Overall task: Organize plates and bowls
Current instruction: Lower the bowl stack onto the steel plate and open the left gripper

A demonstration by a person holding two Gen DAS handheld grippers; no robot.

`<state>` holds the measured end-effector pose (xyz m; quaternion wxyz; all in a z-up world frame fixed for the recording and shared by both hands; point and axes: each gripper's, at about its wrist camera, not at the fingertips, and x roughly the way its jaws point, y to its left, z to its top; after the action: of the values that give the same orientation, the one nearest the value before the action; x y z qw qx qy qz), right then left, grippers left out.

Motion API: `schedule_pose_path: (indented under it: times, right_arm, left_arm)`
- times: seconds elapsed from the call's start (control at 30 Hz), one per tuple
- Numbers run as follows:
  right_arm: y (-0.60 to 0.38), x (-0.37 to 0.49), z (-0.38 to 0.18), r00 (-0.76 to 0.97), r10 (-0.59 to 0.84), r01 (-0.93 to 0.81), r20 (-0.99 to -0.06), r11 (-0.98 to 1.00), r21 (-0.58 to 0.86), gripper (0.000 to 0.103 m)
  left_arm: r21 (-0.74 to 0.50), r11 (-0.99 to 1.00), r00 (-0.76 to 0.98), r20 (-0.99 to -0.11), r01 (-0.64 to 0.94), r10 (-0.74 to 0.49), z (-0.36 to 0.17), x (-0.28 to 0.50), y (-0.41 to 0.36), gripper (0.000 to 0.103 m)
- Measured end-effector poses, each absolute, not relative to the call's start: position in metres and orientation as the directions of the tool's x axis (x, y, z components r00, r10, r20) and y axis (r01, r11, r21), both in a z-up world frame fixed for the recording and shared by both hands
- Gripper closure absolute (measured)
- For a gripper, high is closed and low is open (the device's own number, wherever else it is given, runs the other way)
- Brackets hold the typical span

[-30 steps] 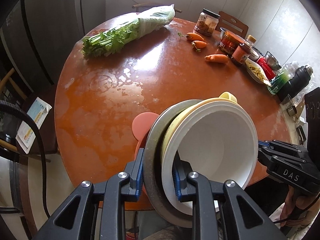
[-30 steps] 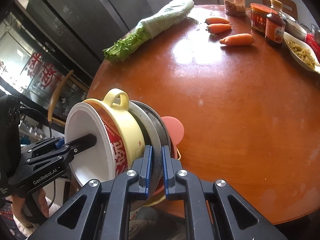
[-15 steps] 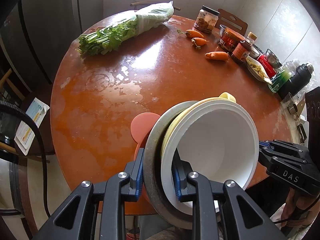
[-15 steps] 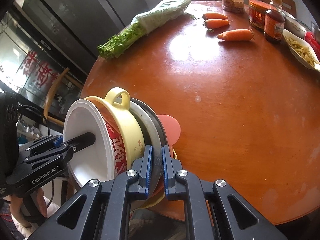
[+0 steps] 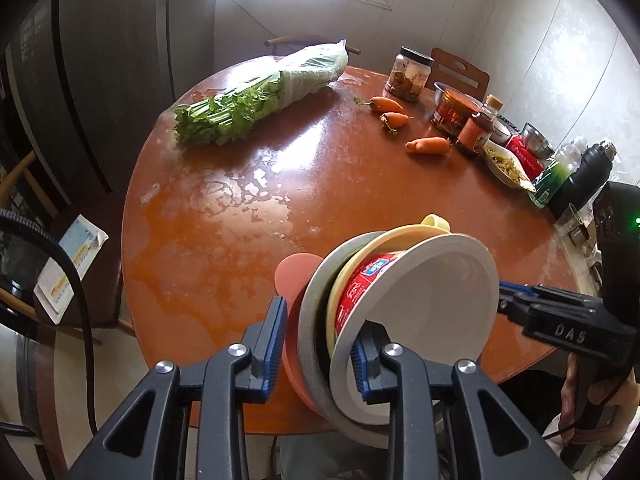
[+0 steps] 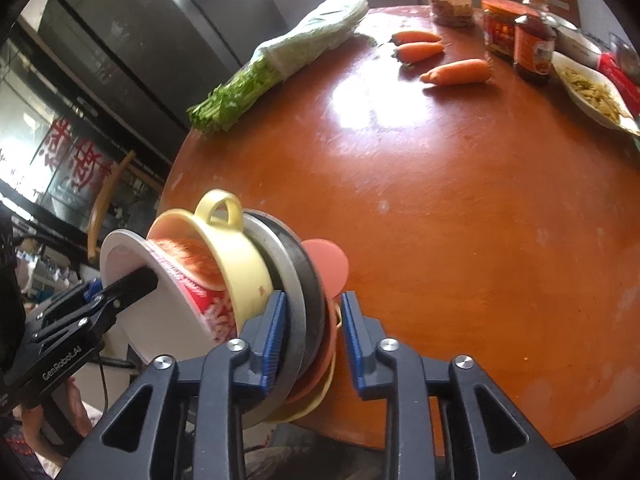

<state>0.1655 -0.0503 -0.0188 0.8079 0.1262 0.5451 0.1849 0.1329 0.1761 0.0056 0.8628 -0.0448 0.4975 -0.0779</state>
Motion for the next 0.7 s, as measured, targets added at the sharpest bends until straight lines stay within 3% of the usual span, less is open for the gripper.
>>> schedule_pose_path:
  times: [0.07,0.57,0.7]
  right_arm:
    - [-0.055,0.164,-0.017,0.343,0.450,-0.156,-0.825,0.893,0.422,0.065]
    - [-0.047,0.158,-0.009,0.373,0.392,-0.210,-0.841,0.919,0.335,0.065]
    - [-0.049,0.160,-0.011,0.366,0.397,-0.211,-0.842,0.916,0.340,0.065]
  left_arm:
    - [-0.169,0.981,0.485,-0.853,0.093,-0.193,0.004,0.134,0.177,0.071]
    - [-0.106,0.987,0.468,-0.871,0.118,-0.150,-0.008,0.146,0.164,0.069]
    - [-0.162,0.978,0.485,-0.850,0.133,-0.207,-0.004,0.144,0.164,0.064]
